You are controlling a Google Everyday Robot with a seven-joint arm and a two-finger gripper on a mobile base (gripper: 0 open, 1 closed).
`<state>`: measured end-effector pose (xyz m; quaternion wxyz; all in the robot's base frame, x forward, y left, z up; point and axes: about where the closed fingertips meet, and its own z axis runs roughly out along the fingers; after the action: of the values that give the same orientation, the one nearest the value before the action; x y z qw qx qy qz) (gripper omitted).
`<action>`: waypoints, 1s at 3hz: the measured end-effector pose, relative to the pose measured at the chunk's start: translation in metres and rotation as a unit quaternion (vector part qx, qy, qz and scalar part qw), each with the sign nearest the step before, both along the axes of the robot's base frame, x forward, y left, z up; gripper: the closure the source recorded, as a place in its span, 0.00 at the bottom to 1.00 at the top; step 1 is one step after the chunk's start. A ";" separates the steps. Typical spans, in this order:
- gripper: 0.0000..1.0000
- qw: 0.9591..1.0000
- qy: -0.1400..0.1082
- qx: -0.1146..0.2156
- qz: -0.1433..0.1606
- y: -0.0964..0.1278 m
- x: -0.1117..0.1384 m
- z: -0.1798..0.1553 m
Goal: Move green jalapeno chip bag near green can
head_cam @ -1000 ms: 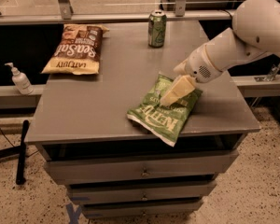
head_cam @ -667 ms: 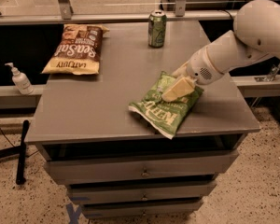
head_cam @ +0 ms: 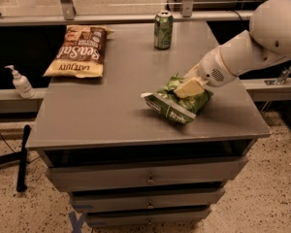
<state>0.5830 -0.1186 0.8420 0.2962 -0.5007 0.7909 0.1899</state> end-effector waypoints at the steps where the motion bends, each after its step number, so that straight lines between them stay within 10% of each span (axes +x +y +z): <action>1: 1.00 0.999 -0.029 -0.001 -0.027 -0.018 0.015 0.021; 2: 1.00 0.992 -0.095 0.004 -0.086 -0.063 0.044 0.073; 3: 1.00 0.992 -0.094 0.004 -0.086 -0.063 0.044 0.073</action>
Offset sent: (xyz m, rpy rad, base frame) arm 0.0725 -0.1279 0.1323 0.0157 -0.3348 -0.3272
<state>0.6266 -0.1812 0.9150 0.3868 -0.4456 0.7985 0.1190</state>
